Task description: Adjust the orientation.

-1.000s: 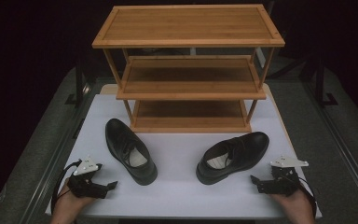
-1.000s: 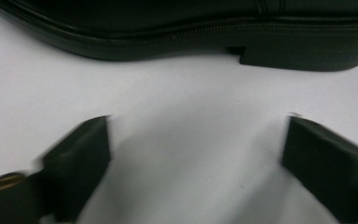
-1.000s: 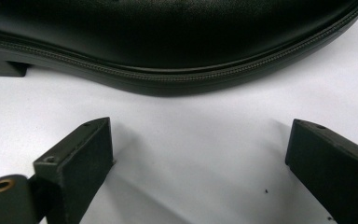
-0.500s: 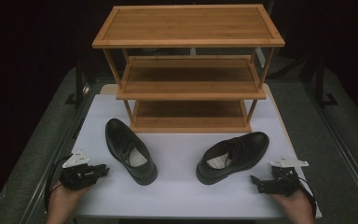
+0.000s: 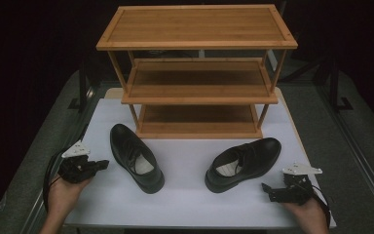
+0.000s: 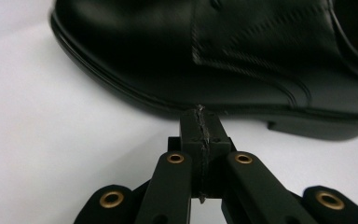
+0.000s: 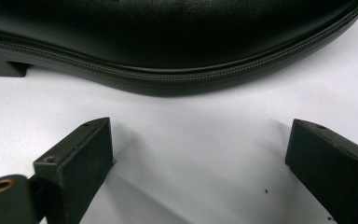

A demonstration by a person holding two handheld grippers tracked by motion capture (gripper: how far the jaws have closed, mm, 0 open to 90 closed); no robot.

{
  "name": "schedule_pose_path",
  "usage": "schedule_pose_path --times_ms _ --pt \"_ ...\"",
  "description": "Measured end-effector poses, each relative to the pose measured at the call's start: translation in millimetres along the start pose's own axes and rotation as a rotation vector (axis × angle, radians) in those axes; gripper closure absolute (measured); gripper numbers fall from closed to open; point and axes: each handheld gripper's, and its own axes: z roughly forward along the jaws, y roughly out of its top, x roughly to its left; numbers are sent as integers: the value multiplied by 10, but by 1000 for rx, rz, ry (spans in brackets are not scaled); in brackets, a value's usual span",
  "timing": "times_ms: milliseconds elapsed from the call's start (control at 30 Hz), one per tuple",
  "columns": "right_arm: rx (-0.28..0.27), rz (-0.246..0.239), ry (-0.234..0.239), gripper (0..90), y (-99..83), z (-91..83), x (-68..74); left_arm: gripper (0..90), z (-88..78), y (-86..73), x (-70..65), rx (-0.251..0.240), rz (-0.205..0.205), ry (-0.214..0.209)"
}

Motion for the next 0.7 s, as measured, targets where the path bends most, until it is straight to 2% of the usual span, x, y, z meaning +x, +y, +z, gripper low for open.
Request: schedule_pose_path --times_ms 267,400,567,700 --pt "-2 -1 0 68 -1 1 -1 898 -19 244 166 -23 2 37" --pt "-2 -1 0 68 -1 1 -1 899 -9 333 234 -34 -6 41" --pt "-2 0 1 68 -2 1 -2 899 87 491 397 -38 -25 55" --pt "-3 0 2 68 -2 1 -2 899 156 564 478 -43 -18 60"
